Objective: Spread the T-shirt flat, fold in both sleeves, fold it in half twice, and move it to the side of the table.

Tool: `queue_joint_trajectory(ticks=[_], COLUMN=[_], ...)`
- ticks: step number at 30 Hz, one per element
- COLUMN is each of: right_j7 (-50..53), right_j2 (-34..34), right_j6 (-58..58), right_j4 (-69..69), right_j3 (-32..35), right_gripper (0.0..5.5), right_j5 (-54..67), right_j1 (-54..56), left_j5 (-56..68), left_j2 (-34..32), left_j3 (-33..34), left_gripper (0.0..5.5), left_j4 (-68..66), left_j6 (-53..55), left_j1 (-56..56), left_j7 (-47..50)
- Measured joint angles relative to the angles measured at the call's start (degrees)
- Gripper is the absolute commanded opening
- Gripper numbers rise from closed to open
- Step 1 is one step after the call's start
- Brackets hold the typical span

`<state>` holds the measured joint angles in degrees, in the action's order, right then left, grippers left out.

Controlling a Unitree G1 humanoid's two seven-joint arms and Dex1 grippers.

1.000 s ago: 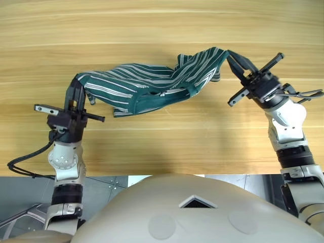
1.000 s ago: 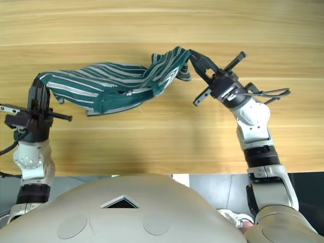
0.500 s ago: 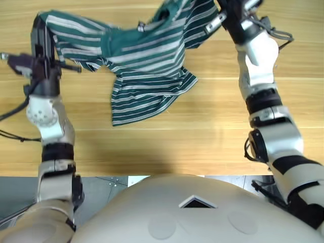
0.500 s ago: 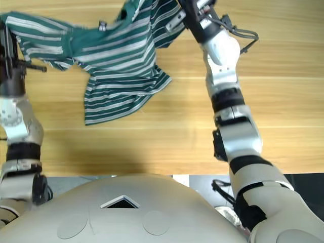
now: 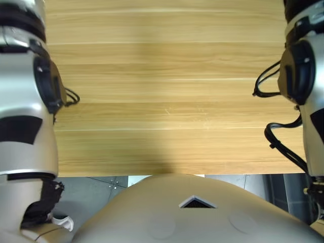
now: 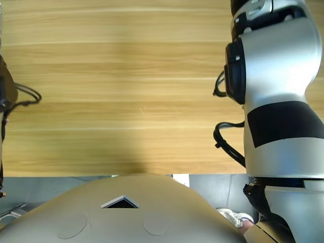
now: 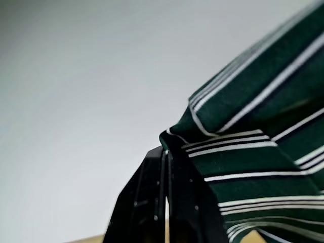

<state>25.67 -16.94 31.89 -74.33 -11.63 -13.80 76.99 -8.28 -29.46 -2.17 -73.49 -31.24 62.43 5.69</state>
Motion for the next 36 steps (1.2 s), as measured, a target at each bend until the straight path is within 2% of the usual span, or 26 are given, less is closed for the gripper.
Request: queue_joint_trajectory(ticks=[2,5,9,13,17,20,24,28,30,33,36], right_j7=[-4.4,-17.0,-35.4,-44.5,-45.9,-45.6,-44.3,-46.4,-47.7,-49.1,-49.3], right_j2=[-0.4,-3.6,-18.1,-28.3,-29.6,-29.0,-27.5,-26.5,-26.3,-26.4,-27.0], right_j6=[4.3,13.2,22.2,20.4,11.4,7.4,5.6,6.0,6.3,6.0,5.9], right_j4=[0.6,5.7,27.0,46.5,54.9,56.2,58.9,65.6,66.1,64.9,65.9], right_j3=[-1.3,-3.4,-9.0,-8.5,-5.6,-4.6,-1.8,2.6,3.0,2.4,3.0], right_gripper=[0.05,0.05,0.05,0.05,0.05,0.00,0.61,1.34,1.63,1.86,1.86], right_j5=[-1.3,-1.2,-0.4,5.1,3.5,0.3,-0.6,10.8,12.2,8.5,6.2], right_j1=[-8.1,-29.8,-59.3,-78.1,-82.6,-83.2,-84.7,-85.8,-86.0,-88.4,-92.4], left_j5=[-2.3,-5.8,-2.2,5.5,6.4,6.2,7.6,19.0,21.9,21.5,24.5], left_j2=[1.2,4.2,-0.3,-4.3,-6.5,-6.6,-6.0,-5.8,-5.8,-5.4,-4.8], left_j3=[-2.5,-7.4,-10.4,-10.8,-10.5,-10.4,-10.0,-8.5,-7.5,-5.7,-3.1], left_gripper=[0.00,0.00,0.00,0.00,0.00,0.54,1.11,1.80,2.06,2.45,2.45], left_j4=[-0.2,0.7,13.3,26.8,36.7,40.1,44.5,55.0,58.2,55.6,52.7], left_j6=[-2.9,-11.3,-28.9,-32.0,-25.8,-22.1,-19.0,-15.5,-14.5,-13.1,-12.9], left_j1=[-9.4,-29.2,-46.3,-60.1,-66.7,-68.0,-71.6,-78.8,-78.8,-78.9,-80.5], left_j7=[-1.4,-7.6,-18.0,-24.6,-25.5,-25.5,-26.0,-31.3,-33.2,-34.0,-36.9])
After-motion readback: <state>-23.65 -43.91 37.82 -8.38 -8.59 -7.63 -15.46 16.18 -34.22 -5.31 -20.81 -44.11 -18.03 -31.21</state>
